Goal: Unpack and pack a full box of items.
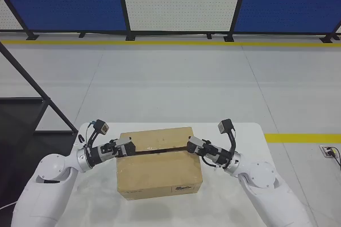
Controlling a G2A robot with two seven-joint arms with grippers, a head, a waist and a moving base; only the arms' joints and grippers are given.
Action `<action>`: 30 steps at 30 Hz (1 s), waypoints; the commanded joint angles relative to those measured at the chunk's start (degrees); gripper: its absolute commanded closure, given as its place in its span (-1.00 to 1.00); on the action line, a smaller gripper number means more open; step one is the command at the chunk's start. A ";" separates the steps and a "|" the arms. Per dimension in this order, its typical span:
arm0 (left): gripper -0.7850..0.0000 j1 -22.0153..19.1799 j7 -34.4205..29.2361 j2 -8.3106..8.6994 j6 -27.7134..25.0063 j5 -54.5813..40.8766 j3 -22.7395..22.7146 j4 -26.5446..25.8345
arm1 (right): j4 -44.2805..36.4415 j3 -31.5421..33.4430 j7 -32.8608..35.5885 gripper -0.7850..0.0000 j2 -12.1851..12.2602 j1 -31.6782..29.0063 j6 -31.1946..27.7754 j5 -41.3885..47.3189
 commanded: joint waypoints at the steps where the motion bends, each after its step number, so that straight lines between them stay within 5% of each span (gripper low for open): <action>1: -1.00 0.09 0.11 0.03 -0.04 -0.04 0.04 0.06 | 0.86 -0.27 -1.00 -1.00 -0.22 0.54 0.91 -0.18; 17: -1.00 1.55 2.94 0.77 -2.76 -3.85 -3.96 -2.32 | 3.60 -1.18 1.07 -1.00 -1.10 1.70 1.08 -0.53; 30: -1.00 6.12 2.91 1.26 -7.69 -17.96 -10.75 -1.10 | 7.20 -2.91 3.44 -1.00 -2.11 4.16 1.52 -0.97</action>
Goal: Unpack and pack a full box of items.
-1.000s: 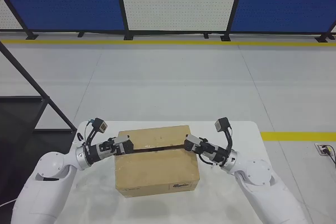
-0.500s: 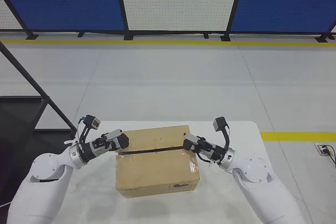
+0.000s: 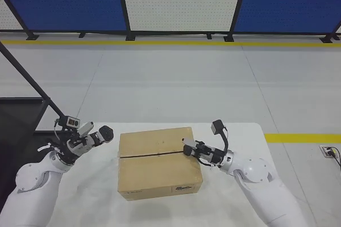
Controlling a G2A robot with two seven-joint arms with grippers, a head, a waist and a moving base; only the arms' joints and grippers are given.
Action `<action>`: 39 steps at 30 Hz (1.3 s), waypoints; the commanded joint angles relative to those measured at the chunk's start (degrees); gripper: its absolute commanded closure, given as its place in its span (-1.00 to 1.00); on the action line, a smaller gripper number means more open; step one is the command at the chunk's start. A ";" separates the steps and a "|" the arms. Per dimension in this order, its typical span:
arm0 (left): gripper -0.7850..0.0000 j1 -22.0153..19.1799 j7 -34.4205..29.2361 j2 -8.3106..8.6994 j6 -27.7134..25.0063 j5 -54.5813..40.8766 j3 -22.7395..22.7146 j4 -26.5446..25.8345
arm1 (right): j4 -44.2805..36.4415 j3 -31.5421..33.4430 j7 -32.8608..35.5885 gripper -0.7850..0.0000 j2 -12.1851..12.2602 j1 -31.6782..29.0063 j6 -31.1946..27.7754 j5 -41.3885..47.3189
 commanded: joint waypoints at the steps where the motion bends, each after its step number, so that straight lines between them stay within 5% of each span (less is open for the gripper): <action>1: -1.00 1.20 0.11 0.04 -1.50 -0.93 -0.69 0.14 | 0.54 -0.02 -0.16 -1.00 -0.13 0.32 0.01 0.04; 16: -1.00 8.87 12.79 -0.50 -9.19 -3.84 -4.35 -4.74 | 1.58 0.99 1.54 -1.00 -0.31 0.56 1.24 -0.18; 32: -1.00 8.87 12.79 -0.50 -9.19 -3.84 -4.35 -4.74 | 1.60 1.11 1.49 -1.00 -0.33 0.48 1.58 -0.14; 39: -1.00 14.76 27.96 -0.97 -12.08 1.46 -6.08 -8.13 | 1.60 1.11 1.49 -1.00 -0.33 0.48 1.58 -0.14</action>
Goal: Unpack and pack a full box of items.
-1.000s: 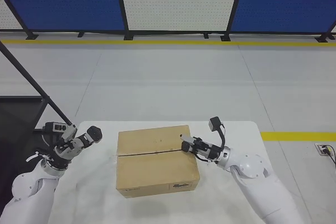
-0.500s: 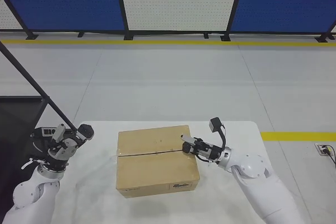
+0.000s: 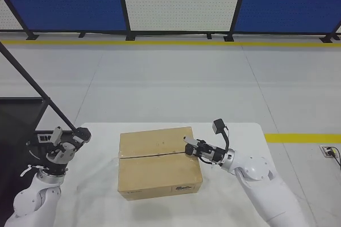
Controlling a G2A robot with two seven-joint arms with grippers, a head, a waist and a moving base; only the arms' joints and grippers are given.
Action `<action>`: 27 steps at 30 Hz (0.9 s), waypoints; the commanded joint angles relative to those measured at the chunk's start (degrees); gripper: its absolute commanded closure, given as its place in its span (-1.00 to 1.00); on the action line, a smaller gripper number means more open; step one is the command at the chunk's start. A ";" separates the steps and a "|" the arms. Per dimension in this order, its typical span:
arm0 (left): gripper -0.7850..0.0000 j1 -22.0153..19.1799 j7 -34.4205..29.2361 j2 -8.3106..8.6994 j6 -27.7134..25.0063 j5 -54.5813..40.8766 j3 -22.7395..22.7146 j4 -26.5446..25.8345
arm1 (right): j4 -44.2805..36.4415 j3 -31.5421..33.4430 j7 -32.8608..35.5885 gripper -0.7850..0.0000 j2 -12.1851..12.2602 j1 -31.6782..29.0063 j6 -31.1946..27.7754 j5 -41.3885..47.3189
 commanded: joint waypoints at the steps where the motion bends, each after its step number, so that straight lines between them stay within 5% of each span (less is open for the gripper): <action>1: -1.00 2.71 5.73 -0.13 -0.85 2.97 -0.53 -1.64 | 0.00 0.00 0.00 -1.00 0.00 0.00 0.00 0.00; 6: -1.00 12.42 17.89 -0.52 0.28 6.71 -3.10 -9.57 | 0.00 0.00 0.00 -1.00 0.00 0.00 0.00 0.00; 14: -1.00 26.56 16.77 -0.63 7.31 3.14 -6.32 -21.39 | 0.00 0.00 0.00 -1.00 0.00 0.00 0.00 0.00; 21: -1.00 33.83 19.26 -1.23 11.09 3.72 -5.78 -26.74 | 0.00 0.00 0.00 -1.00 0.00 0.00 0.00 0.00; 27: -1.00 34.54 20.43 -1.35 12.80 4.31 -5.33 -27.29 | 0.00 0.00 0.00 -1.00 0.00 0.00 0.00 0.00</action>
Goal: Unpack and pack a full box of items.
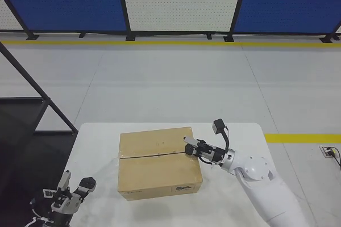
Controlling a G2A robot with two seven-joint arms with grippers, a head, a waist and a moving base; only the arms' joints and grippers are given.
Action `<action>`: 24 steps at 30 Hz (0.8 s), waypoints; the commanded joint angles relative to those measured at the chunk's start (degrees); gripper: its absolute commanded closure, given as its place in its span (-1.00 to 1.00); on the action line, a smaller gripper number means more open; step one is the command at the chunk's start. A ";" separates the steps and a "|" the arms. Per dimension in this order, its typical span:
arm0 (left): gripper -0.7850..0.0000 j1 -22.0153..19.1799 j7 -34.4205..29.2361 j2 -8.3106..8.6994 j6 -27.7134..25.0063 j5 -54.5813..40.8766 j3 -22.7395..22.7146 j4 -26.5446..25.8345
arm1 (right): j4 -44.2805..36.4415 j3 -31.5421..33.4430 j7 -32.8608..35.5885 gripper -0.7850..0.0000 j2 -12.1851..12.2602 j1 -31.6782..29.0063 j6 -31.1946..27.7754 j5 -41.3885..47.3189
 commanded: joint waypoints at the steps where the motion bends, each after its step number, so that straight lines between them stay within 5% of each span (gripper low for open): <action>1: -1.00 -0.02 -0.03 0.01 -0.05 -0.02 -0.02 0.02 | 0.00 0.00 0.00 -1.00 0.00 0.00 0.00 0.00; 9: -1.00 0.32 -0.94 -0.20 2.35 -3.06 1.39 -0.36 | 0.00 0.00 0.00 -1.00 0.00 0.00 0.00 0.00; 24: -1.00 -3.79 15.86 -2.02 11.50 5.86 8.44 4.38 | 0.00 0.00 0.00 -1.00 0.00 0.00 0.00 0.00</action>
